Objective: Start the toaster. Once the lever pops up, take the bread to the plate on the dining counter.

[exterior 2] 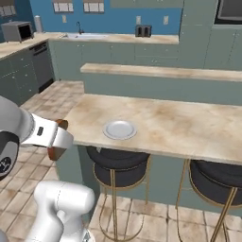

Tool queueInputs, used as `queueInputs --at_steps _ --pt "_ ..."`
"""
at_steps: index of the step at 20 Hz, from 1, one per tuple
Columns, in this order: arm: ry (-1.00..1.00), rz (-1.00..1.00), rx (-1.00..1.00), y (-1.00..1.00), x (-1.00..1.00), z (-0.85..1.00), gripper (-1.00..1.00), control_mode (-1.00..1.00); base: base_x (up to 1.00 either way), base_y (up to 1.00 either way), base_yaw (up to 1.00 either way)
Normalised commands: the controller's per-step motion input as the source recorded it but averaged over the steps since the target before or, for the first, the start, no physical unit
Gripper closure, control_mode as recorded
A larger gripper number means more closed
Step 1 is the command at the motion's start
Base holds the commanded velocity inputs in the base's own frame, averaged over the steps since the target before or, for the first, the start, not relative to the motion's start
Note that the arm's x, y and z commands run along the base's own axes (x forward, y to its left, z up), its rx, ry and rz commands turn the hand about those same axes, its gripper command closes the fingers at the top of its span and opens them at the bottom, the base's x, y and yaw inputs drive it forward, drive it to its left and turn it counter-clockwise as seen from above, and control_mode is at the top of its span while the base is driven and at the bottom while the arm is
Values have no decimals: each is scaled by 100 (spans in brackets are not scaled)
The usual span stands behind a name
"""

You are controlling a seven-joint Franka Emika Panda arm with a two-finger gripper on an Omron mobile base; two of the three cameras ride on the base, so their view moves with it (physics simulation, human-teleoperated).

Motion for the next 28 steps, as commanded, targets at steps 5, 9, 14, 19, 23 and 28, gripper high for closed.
queueInputs --at_steps 5,9,14,19,23,28 --pt "0 0 0 0 0 0 100 100 30 -41 19" --pt "0 0 0 0 0 0 100 100 36 -24 1" --pt "0 0 0 0 0 0 100 100 27 -38 -2" --pt "0 0 0 0 0 0 100 100 35 -21 -8" --pt "0 0 0 0 0 0 100 100 42 -11 -8" --pt "0 0 0 0 0 0 100 100 46 -6 -7"
